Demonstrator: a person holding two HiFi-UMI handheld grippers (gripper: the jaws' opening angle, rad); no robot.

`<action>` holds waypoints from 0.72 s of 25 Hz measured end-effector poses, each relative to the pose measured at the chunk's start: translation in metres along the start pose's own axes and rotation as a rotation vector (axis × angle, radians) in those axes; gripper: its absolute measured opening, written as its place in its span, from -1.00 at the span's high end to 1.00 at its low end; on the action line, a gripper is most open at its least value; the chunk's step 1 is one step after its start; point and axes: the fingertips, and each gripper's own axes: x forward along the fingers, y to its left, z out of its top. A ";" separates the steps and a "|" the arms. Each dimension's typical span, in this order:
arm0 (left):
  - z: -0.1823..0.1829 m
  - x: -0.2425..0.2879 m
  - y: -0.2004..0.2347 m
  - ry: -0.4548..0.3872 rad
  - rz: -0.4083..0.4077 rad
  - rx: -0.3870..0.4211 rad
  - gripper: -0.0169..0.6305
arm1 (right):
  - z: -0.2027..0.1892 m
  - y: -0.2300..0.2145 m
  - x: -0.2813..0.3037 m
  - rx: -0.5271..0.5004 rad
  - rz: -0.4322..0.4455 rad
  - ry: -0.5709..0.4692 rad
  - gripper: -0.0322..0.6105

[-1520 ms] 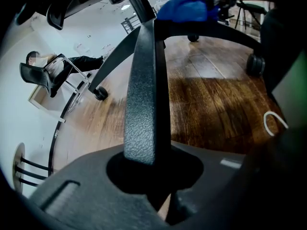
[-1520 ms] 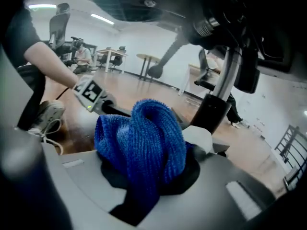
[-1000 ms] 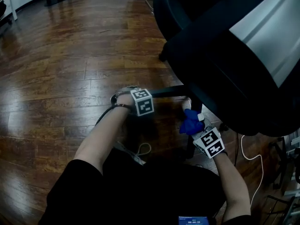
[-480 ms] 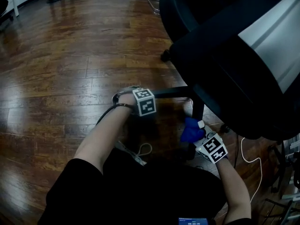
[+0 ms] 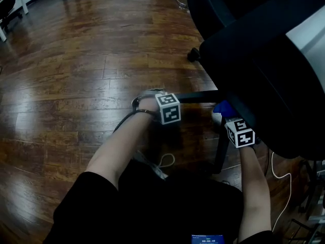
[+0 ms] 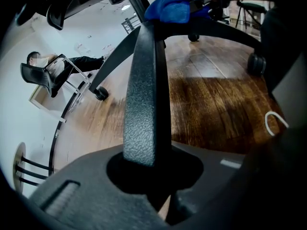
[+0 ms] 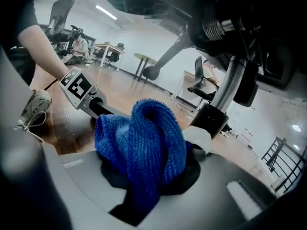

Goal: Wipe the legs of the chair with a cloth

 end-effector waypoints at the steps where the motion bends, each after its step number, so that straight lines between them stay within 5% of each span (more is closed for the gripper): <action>1: 0.000 0.000 0.000 0.002 0.000 -0.001 0.76 | -0.005 0.003 -0.003 0.005 0.000 -0.009 0.65; 18: -0.002 -0.001 -0.004 0.008 -0.041 -0.032 0.76 | -0.089 0.167 -0.120 -0.259 0.458 0.128 0.64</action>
